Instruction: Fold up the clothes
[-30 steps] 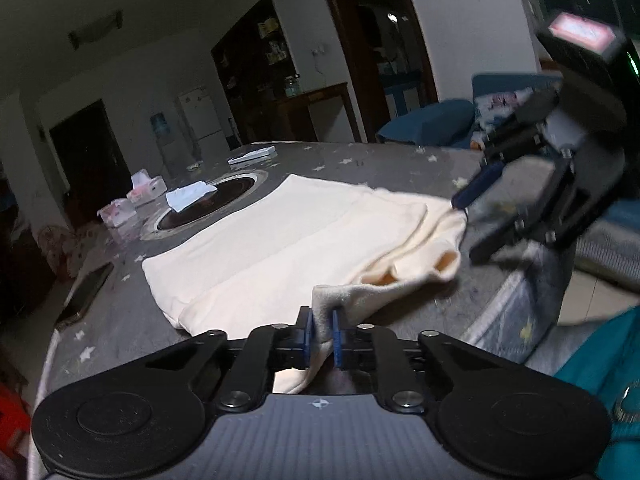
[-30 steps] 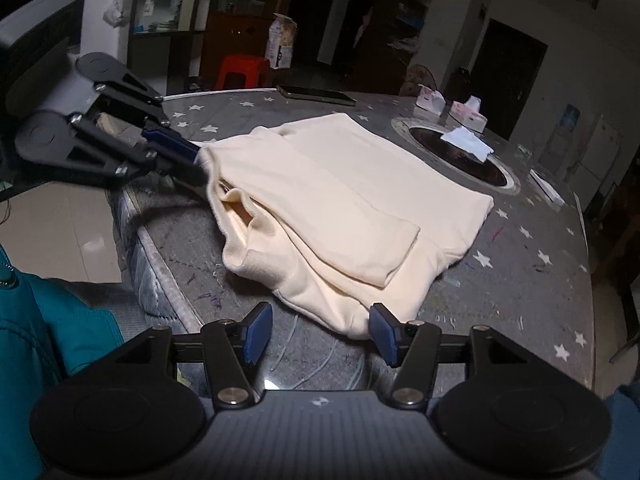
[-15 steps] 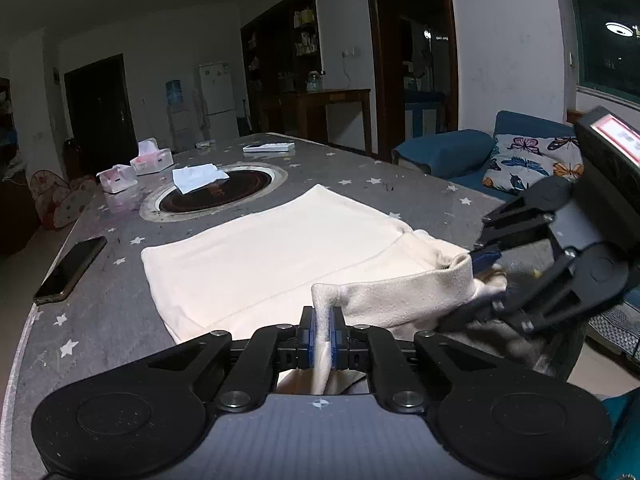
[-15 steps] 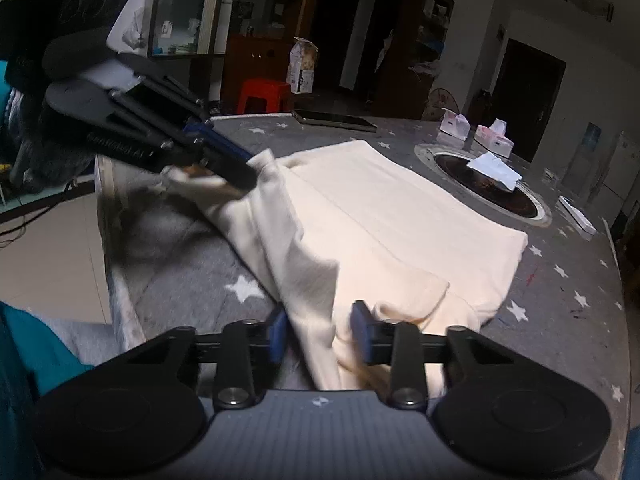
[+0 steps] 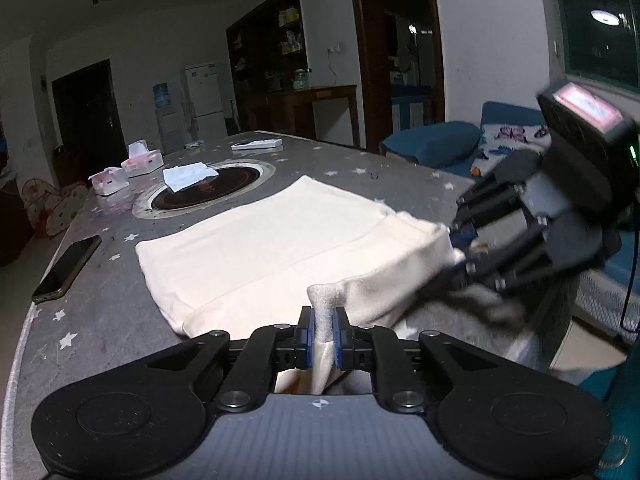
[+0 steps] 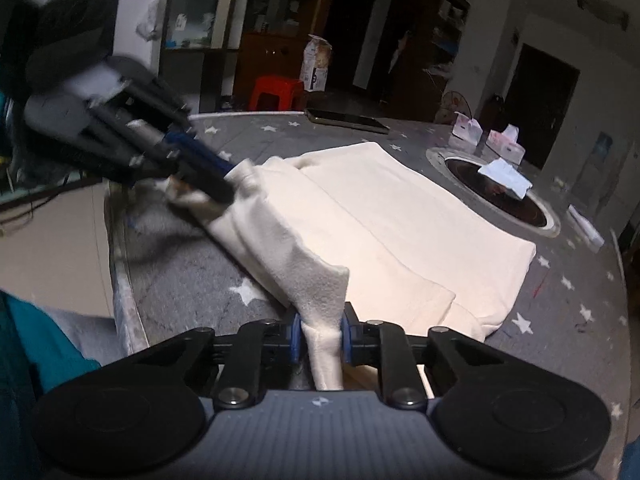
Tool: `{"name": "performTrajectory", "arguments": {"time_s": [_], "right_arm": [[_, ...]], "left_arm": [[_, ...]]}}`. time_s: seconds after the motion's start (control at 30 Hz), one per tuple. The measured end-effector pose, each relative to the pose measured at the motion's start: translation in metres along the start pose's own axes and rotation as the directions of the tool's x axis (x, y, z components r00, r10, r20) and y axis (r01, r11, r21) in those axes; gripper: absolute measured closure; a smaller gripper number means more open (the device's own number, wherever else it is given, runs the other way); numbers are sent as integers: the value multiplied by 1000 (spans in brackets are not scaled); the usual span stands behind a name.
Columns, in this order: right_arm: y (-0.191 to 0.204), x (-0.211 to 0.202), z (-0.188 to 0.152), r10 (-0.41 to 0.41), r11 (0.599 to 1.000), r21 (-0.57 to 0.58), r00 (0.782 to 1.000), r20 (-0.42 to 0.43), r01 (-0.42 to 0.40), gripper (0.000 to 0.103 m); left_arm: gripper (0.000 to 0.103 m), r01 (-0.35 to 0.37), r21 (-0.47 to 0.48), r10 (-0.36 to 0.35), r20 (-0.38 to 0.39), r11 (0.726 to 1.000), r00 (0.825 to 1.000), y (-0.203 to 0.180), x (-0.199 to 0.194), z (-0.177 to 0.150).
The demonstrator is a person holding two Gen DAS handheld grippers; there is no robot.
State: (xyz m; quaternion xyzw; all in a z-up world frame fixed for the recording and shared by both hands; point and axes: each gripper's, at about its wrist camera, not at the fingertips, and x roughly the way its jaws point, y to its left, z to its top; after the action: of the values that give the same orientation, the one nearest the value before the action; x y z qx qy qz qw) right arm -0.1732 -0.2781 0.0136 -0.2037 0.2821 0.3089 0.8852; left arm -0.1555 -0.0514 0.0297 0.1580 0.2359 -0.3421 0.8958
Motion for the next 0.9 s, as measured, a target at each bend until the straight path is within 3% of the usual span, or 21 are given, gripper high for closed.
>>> {"name": "performTrajectory", "arguments": {"time_s": [0.17,0.43,0.47,0.6,0.9], "right_arm": [[-7,-3,6,15,999,50,1000,9,-15,90],[-11,-8,11,9,996,86,1000,27,-11,91],[-10,-8,11,6,996,87,1000,28,-9,92],[-8,-11,10,-7,996,87,999,39,4,93],[4,-52,14,1,998,68,997,74,-6,94]], "left_arm": [[69,-52,60,53,-21,997,998,-6,-5,-13],[68,-93,160,101,-39,983,994,-8,-7,-31],[69,-95,174,103,-39,980,994,-8,-6,-33],[94,-88,170,95,-35,981,995,-4,-7,-33],[97,-23,96,21,21,995,1000,-4,-49,-18]]}}
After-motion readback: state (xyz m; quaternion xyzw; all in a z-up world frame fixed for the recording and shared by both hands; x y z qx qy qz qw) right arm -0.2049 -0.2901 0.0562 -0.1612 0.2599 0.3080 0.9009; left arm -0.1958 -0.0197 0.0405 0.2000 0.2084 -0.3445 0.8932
